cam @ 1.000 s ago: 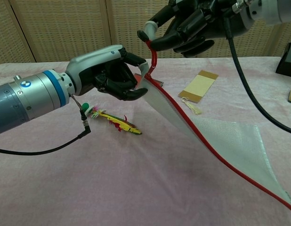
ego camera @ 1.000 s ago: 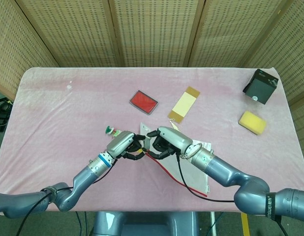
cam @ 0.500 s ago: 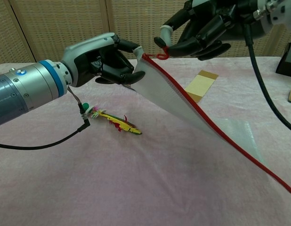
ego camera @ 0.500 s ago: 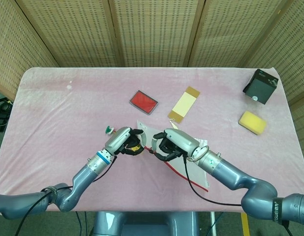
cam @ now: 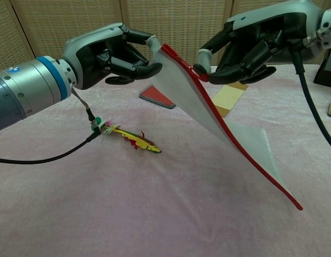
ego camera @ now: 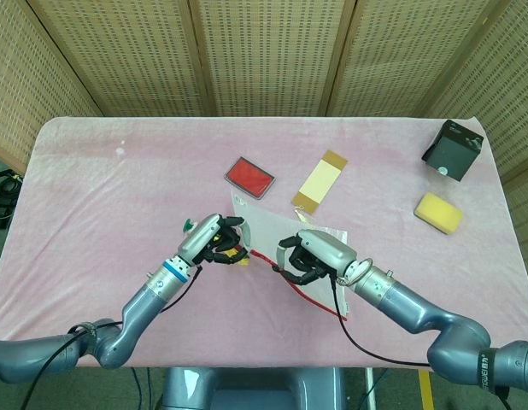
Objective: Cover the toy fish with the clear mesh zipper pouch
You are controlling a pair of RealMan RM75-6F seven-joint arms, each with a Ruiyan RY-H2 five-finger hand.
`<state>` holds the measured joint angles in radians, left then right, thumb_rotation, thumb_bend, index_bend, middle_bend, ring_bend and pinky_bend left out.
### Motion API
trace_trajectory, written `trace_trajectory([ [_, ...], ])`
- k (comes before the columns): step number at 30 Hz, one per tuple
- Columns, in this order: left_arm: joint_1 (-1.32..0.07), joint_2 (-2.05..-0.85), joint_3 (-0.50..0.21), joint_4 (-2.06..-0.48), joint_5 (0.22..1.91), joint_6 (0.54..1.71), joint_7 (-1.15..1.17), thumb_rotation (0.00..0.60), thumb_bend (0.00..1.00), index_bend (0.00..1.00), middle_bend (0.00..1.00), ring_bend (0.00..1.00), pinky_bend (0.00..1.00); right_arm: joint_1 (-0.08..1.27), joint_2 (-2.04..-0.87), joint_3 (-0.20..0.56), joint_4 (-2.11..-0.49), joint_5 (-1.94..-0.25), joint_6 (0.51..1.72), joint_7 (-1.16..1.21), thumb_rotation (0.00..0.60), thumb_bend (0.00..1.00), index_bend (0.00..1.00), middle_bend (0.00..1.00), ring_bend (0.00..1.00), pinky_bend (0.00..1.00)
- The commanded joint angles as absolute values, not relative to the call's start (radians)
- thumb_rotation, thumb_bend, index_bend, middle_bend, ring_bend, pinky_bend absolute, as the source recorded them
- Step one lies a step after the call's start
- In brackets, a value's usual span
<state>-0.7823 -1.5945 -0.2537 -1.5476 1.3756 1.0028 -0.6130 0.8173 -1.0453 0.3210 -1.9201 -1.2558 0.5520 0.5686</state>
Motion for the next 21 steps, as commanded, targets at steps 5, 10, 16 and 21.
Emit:
trace_trajectory([
  [5,-0.779,-1.590,-0.265,-1.557,1.378,1.015,-0.635,0.600,0.71,0.85,0.99,0.85,0.98,0.834,-1.065,0.308,-1.908,-1.228,0.554,0.541,0.600,0.82,0.78,0.98,0.95,1.00],
  [10,-0.775,-1.590,-0.274,-1.560,1.377,1.028,-0.649,0.600,0.72,0.85,0.99,0.85,0.98,0.842,-1.067,0.296,-1.908,-1.210,0.551,0.518,0.600,0.82,0.78,0.98,0.95,1.00],
  [16,-0.771,-1.583,-0.285,-1.568,1.374,1.038,-0.670,0.600,0.72,0.85,0.99,0.85,0.98,0.847,-1.071,0.283,-1.901,-1.190,0.551,0.495,0.600,0.82,0.78,0.98,0.95,1.00],
  [21,-0.768,-1.572,-0.294,-1.585,1.377,1.048,-0.682,0.600,0.72,0.85,0.99,0.85,0.98,0.852,-1.075,0.268,-1.891,-1.169,0.549,0.469,0.600,0.82,0.78,0.98,0.95,1.00],
])
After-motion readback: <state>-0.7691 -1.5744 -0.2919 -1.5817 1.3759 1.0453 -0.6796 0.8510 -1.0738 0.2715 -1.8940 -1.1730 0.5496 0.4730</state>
